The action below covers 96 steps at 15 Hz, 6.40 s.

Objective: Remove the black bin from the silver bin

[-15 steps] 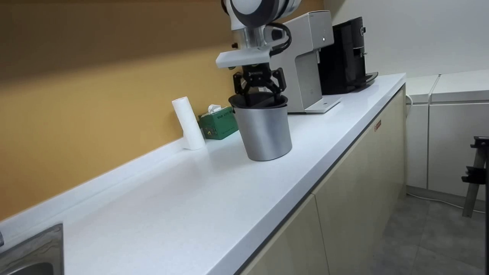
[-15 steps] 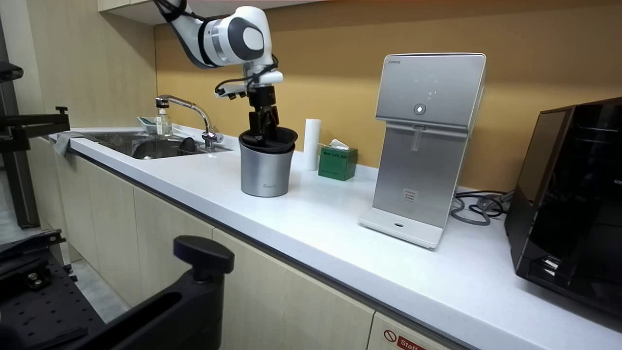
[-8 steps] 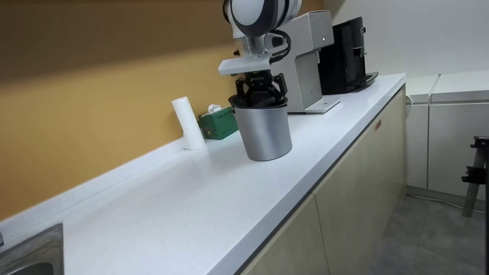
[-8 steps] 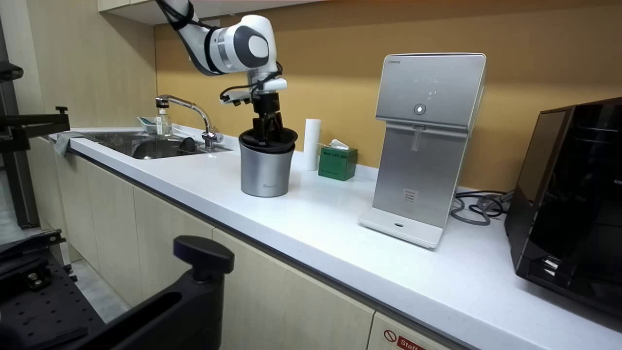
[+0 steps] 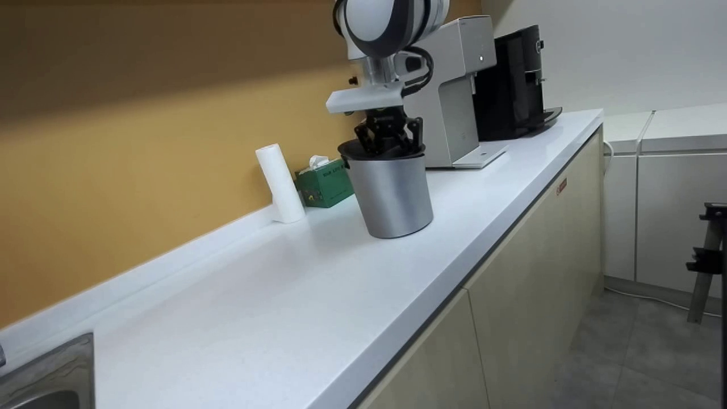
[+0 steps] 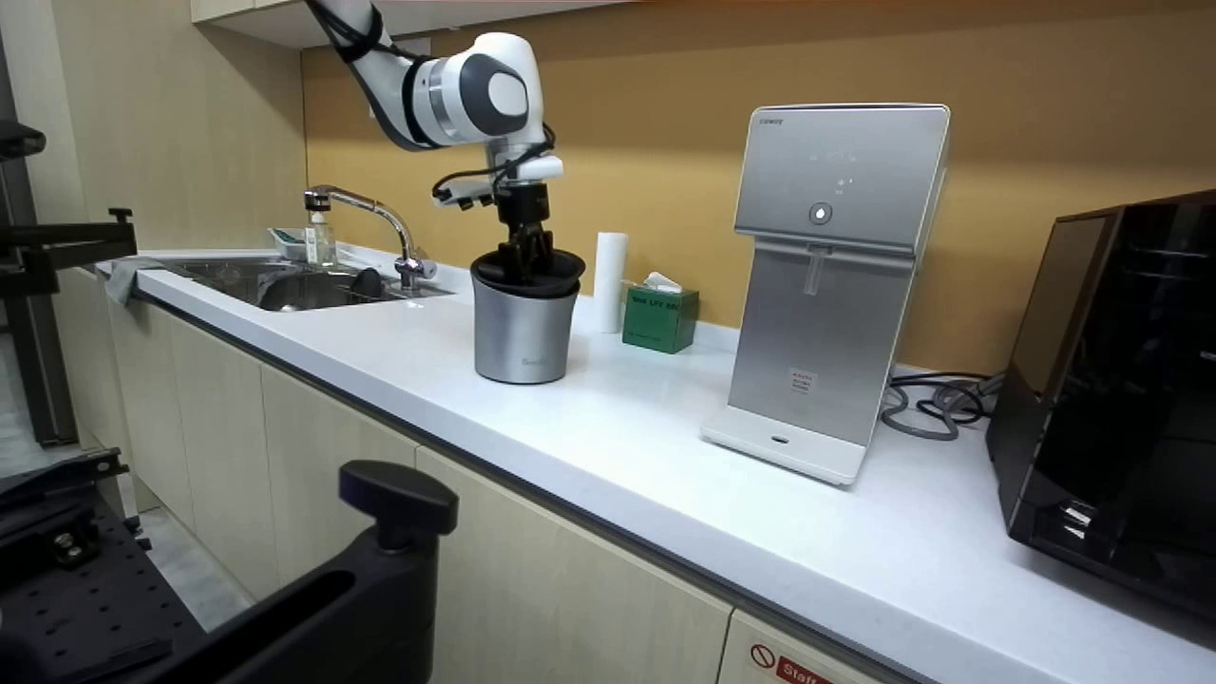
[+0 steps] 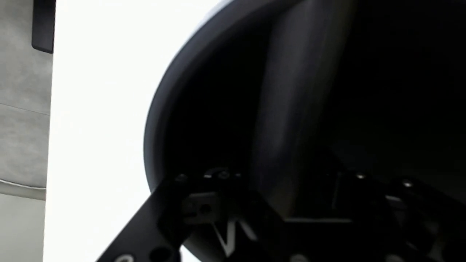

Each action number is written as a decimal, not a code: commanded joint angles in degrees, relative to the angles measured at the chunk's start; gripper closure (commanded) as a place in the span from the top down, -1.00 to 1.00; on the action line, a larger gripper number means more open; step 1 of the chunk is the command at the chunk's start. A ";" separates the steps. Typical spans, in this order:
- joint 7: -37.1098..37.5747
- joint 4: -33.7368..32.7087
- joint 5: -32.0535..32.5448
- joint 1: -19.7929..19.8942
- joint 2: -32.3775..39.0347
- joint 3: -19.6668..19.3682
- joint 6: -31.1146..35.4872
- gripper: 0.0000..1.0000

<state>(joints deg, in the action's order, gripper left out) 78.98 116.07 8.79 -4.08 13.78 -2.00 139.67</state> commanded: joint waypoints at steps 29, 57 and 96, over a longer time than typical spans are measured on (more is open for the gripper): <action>-0.81 -13.97 12.46 -4.25 -9.77 5.24 -21.47 -0.95; -21.24 -14.97 1.33 -10.48 1.31 11.53 -20.36 -0.95; -27.70 -11.12 5.05 -12.91 -5.69 9.89 -23.13 1.00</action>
